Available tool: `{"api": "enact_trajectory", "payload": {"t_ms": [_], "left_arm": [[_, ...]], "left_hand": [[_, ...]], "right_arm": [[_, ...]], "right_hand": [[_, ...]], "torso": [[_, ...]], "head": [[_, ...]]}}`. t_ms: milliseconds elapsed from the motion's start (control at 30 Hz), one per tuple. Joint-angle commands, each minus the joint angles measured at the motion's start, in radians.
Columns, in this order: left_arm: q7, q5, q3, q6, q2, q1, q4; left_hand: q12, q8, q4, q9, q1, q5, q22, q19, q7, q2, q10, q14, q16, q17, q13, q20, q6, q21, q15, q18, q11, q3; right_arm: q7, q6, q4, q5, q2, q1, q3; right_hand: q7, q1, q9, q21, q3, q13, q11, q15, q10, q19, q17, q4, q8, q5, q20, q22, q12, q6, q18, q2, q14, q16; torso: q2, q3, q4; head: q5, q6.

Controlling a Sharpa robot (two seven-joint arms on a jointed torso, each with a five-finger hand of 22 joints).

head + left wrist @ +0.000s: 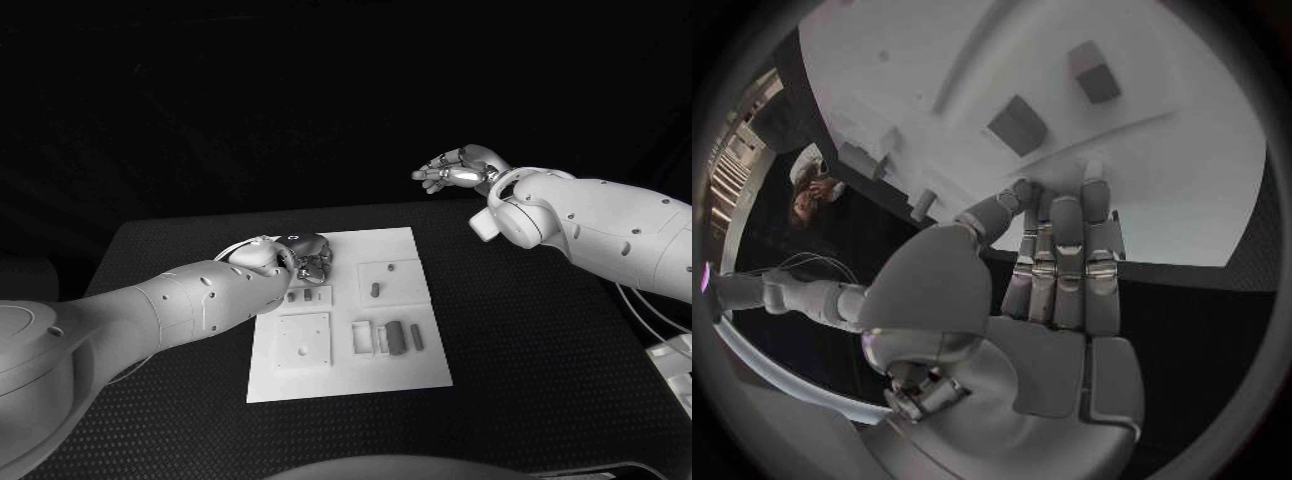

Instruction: Assemble the parts on the task board

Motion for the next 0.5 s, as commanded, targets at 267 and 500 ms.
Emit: {"api": "enact_trajectory", "payload": {"t_ms": [267,500], "left_arm": [[0.031,0.009,-0.007,-0.018,0.002,-0.018,-0.014],[0.061,0.063,-0.006,-0.06,-0.015,-0.018,0.003]], "left_hand": [[0.002,0.011,-0.001,-0.001,0.022,0.004,0.019,0.017,-0.003,0.001,0.025,0.015,0.005,0.001,0.002,-0.004,0.02,0.0,-0.005,0.025,-0.002,0.011],[0.002,0.016,0.003,-0.002,0.026,0.004,0.019,0.032,-0.009,0.013,0.043,0.029,0.007,0.004,0.005,-0.01,0.035,0.003,-0.011,0.023,-0.008,0.03]], "right_arm": [[0.012,0.008,0.003,-0.007,0.002,0.0,0.0],[0.012,0.007,0.003,-0.007,-0.001,0.0,0.0]], "right_hand": [[0.059,-0.001,-0.002,-0.004,-0.002,-0.001,-0.001,-0.002,-0.006,0.0,0.002,-0.007,0.005,0.0,0.0,0.002,0.007,-0.006,-0.006,0.004,-0.001,-0.006],[0.059,-0.001,-0.002,-0.005,-0.003,-0.001,-0.001,-0.002,-0.006,0.0,0.002,-0.007,0.005,0.001,0.0,0.002,0.007,-0.006,-0.006,0.004,-0.001,-0.006]], "torso": [[0.0,0.0002,-0.0003],[0.0,-0.0006,0.0003]], "head": [[0.003,0.001],[0.001,0.002]]}}
